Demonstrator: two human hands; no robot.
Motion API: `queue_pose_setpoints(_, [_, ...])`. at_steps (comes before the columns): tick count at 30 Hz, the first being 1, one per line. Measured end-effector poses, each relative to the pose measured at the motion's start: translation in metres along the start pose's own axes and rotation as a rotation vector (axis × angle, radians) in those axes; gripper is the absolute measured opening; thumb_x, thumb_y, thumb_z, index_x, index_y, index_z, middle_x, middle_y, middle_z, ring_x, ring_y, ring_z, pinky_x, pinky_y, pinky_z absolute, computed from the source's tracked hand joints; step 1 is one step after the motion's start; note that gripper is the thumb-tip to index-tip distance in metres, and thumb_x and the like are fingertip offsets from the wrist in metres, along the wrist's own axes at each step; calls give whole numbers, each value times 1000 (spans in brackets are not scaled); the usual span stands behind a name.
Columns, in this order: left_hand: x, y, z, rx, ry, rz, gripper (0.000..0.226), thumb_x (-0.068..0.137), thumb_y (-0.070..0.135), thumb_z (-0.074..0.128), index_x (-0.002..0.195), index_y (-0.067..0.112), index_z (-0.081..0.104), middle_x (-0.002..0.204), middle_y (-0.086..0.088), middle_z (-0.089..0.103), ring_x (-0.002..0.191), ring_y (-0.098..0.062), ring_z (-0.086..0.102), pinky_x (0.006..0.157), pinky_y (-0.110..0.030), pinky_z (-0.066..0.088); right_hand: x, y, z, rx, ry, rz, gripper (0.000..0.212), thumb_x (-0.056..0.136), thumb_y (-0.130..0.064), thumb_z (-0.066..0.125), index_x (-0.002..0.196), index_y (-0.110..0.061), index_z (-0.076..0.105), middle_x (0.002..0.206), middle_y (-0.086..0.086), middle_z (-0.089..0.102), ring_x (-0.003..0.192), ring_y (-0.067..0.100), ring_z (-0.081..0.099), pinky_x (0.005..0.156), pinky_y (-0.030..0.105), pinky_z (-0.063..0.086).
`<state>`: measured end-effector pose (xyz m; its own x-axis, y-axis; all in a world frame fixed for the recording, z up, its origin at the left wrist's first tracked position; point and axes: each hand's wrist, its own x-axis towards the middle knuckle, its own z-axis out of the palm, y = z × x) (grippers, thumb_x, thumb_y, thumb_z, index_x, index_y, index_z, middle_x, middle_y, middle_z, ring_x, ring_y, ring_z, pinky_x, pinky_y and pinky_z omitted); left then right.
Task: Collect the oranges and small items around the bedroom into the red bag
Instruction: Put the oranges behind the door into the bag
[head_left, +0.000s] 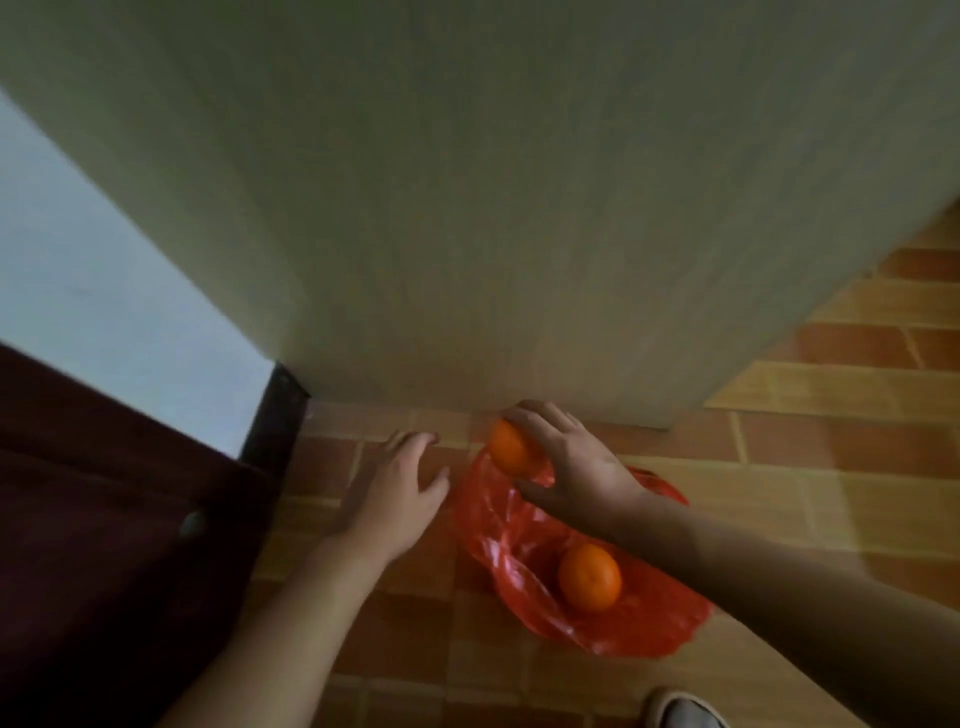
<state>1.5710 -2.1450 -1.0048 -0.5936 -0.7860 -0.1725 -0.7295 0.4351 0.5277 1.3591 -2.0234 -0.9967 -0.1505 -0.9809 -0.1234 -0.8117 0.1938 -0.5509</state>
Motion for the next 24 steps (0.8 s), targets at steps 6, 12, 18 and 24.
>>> queue_pose_setpoints(6, [4,50,46,-9,-142,-13,70,92,47,70,152,25,43,151,1,44,141,-23,44,116,-44,42,-94,57,-9,-63,-20,142,83,88,-44,72,158,-36,27,157,-7,32,138,26,40,107,43,46])
queue_pose_setpoints(12, [12,57,70,22,-201,-28,84,93,33,74,161,25,26,159,-6,40,146,-27,42,119,-43,40,-118,73,2,-185,-94,162,88,93,-42,70,161,-38,15,164,-4,24,147,27,29,111,42,46])
queue_pose_setpoints(18, [13,58,64,15,-67,50,56,92,13,71,144,27,55,111,5,68,96,-18,67,83,-33,56,-97,65,14,-232,-170,117,89,92,-36,71,161,-34,16,164,-1,24,145,28,32,109,41,48])
queue_pose_setpoints(24, [9,61,48,6,-6,117,25,96,20,67,119,27,64,106,11,66,92,-13,65,72,-24,50,-80,51,31,-217,-194,85,86,93,-28,70,162,-31,18,166,0,22,147,28,30,112,41,46])
